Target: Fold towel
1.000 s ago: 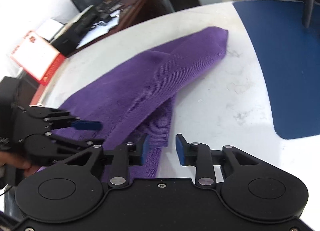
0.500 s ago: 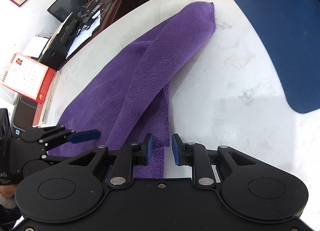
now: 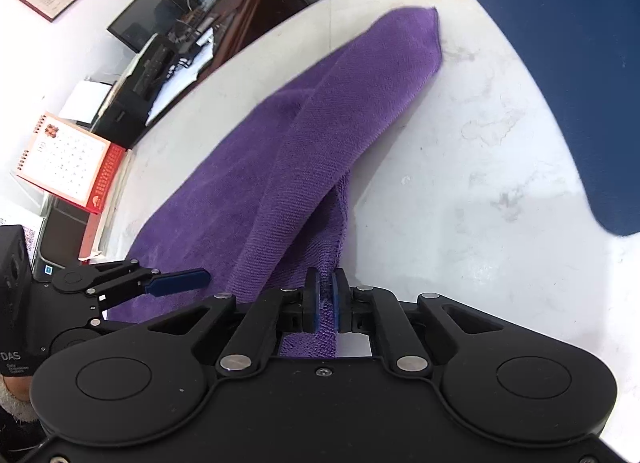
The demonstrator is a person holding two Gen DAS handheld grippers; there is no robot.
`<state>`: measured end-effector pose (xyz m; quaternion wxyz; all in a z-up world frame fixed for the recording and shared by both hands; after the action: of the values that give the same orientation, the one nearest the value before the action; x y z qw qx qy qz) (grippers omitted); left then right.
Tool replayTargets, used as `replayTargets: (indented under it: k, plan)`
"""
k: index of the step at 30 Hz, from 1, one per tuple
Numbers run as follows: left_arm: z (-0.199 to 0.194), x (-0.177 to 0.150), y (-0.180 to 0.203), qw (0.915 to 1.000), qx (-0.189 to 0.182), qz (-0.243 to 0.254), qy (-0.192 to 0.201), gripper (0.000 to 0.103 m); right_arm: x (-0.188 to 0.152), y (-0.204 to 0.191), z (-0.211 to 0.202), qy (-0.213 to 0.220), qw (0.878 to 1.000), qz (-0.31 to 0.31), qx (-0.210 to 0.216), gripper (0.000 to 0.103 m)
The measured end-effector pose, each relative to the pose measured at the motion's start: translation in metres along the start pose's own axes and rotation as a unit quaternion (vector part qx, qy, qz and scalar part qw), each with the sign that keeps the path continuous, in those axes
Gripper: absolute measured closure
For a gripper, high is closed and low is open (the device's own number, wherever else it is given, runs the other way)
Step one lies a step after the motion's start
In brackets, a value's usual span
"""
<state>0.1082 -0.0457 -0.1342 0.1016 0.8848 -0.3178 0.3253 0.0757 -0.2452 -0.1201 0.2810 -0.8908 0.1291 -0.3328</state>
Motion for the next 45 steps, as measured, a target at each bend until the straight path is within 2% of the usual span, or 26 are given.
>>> replayTargets:
  k: [8, 13, 20, 30, 34, 41, 45]
  plan:
    - [0.002, 0.001, -0.003, 1.0, 0.008, -0.002, -0.003, 0.048, 0.012, 0.007, -0.034, 0.039, 0.999, -0.021, -0.017, 0.098]
    - [0.003, 0.002, -0.001, 0.9999, 0.014, 0.003, -0.005, 0.048, 0.019, 0.023, -0.058, 0.057, 0.996, -0.039, -0.05, 0.098]
    - [0.002, 0.003, 0.004, 0.9995, 0.028, 0.01, -0.006, 0.048, 0.024, 0.047, -0.094, 0.072, 0.984, -0.107, -0.121, 0.098]
    - [0.004, 0.006, 0.009, 0.9987, 0.04, 0.03, -0.015, 0.048, 0.017, 0.083, -0.101, 0.066, 0.967, -0.156, -0.19, 0.098]
    - [0.006, 0.008, 0.007, 0.9983, 0.04, 0.038, -0.019, 0.048, 0.017, 0.091, -0.092, 0.056, 0.956, -0.199, -0.21, 0.098]
    - [0.003, 0.006, 0.009, 0.9979, 0.037, 0.045, -0.027, 0.048, 0.013, 0.085, -0.079, 0.029, 0.938, -0.264, -0.221, 0.098]
    - [0.002, 0.005, 0.009, 0.9981, 0.033, 0.044, -0.029, 0.048, 0.012, 0.085, -0.081, 0.018, 0.939, -0.264, -0.22, 0.098]
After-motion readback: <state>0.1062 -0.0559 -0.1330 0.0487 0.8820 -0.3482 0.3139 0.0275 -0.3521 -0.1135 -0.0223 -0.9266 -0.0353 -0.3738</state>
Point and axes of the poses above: each gripper's, at about its wrist camera, not at the fingertips, and z roughly the way its jaws point, y to its right, x to its top, the point moved 3 cm from there along z, roughly the way its jaws point, and after that the axes turned 14 degrees about y, right-handed, at the moved point
